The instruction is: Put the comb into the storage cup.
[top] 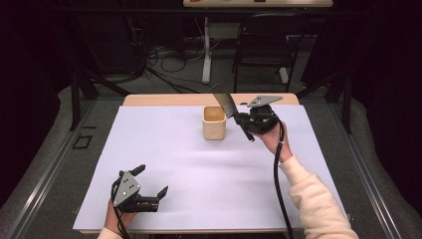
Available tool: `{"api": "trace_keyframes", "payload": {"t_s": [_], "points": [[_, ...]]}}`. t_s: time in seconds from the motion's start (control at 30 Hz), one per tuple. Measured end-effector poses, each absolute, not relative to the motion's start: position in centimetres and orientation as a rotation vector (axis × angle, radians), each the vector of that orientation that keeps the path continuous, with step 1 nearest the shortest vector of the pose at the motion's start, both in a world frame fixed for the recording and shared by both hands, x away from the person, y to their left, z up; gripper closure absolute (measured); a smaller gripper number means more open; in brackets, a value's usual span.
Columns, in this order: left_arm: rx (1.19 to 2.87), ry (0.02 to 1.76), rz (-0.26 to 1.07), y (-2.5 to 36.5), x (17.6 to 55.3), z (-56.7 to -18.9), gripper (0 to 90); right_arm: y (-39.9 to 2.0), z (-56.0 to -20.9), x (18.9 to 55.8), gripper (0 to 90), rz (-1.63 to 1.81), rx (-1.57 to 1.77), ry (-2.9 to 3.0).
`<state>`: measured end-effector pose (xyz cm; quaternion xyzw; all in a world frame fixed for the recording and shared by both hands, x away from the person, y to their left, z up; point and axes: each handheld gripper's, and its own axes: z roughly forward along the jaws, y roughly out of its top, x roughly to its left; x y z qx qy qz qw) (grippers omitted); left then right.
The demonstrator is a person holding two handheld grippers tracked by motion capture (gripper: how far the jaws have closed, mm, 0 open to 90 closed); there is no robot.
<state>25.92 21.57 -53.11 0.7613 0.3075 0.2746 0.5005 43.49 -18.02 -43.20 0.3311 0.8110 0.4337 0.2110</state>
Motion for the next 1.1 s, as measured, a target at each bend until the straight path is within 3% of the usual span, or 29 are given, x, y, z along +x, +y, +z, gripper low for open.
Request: {"api": "trace_keyframes", "payload": {"t_s": [1.1], "points": [[1.832, 0.744, 0.659, 21.5, 25.9, -53.1, 0.1, -16.5, -42.5, 45.2, 72.2, 1.225, 0.915, 2.214]]}}
